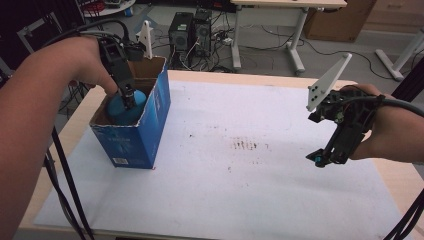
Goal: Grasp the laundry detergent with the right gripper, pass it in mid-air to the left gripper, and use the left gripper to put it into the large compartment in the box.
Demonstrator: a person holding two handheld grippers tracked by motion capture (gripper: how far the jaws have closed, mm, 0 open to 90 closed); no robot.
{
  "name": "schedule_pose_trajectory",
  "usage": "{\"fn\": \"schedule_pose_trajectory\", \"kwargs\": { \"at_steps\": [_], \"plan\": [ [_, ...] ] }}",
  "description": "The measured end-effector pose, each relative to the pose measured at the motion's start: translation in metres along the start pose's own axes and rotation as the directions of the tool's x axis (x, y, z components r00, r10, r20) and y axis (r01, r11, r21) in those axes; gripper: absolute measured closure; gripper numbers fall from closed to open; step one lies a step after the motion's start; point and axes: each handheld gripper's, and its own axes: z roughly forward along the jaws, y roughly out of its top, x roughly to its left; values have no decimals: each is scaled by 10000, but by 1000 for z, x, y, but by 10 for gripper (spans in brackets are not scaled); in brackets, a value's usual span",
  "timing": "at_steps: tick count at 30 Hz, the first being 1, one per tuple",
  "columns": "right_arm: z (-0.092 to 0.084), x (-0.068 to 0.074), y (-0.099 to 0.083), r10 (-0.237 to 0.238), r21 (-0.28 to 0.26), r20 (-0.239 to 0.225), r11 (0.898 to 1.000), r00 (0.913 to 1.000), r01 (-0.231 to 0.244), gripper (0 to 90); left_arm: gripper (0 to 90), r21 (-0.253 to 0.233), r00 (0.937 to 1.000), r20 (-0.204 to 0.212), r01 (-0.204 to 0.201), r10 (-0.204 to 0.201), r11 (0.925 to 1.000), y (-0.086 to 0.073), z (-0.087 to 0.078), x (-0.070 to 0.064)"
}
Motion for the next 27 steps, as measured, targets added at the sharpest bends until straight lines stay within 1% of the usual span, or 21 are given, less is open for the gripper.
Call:
{"fn": "schedule_pose_trajectory", "kwargs": {
  "at_steps": [1,3,4,6,7,10,12,14,15,16,17,19,20,22,23,24,26,27],
  "plan": [
    [-1,0,-1,53,-5,6,10000,10000,-53,6,244,31,9999,-90,-96,96,9999,0,-4,0],
    [-3,0,-1,56,18,16,10000,10000,-56,6,226,54,9998,-160,-84,85,10000,-1,-10,-3],
    [-4,1,-2,141,39,29,9999,9999,-141,6,211,-5,9997,-218,-81,81,10000,-1,-14,-4],
    [-6,0,-2,-14,-70,73,10000,10000,15,6,209,-62,9992,-296,-254,252,9997,0,-22,-7],
    [-8,0,-2,113,-22,78,9999,9999,-113,6,209,-143,9991,-337,-270,265,9995,0,-26,-9],
    [-11,0,-2,46,-64,106,10000,9999,-46,6,209,-231,9975,-534,-480,467,9986,1,-37,-16],
    [-13,-1,-2,89,-68,108,9999,9999,-88,6,195,-308,9955,-702,-663,640,9973,2,-46,-21],
    [-15,-2,-3,68,-93,91,9999,9999,-68,6,194,-353,9941,-749,-815,787,9960,3,-51,-26],
    [-16,-2,-3,91,-65,82,9999,9999,-90,6,193,-395,9928,-788,-935,902,9948,3,-54,-28],
    [-16,-3,-3,14,-124,74,9999,10000,-13,6,183,-413,9911,-824,-1083,1046,9933,4,-57,-31],
    [-17,-3,-3,98,-63,57,9999,9999,-98,6,183,-445,9892,-822,-1251,1212,9911,5,-60,-34],
    [-19,-4,-4,68,1,-12,10000,10000,-68,6,163,-527,9863,-798,-1491,1447,9874,7,-62,-40],
    [-19,-4,-4,-14,16,-68,10000,10000,14,6,157,-586,9844,-717,-1649,1606,9846,8,-63,-43],
    [-21,-3,-2,-116,149,-94,9998,9999,117,6,157,-654,9795,-513,-1980,1948,9780,11,-64,-49],
    [-21,-4,-1,-172,201,-93,9996,9998,174,6,157,-634,9740,-395,-2250,2229,9723,13,-64,-53],
    [-22,-4,0,-210,258,-78,9994,9997,212,6,157,-640,9712,-318,-2378,2362,9692,14,-64,-55],
    [-24,-5,2,-259,320,-138,9991,9996,264,6,157,-561,9570,-266,-2899,2888,9554,18,-63,-62],
    [-25,-5,3,-269,361,-144,9990,9995,274,6,156,-584,9464,-209,-3230,3224,9446,21,-63,-66]
  ]
}}
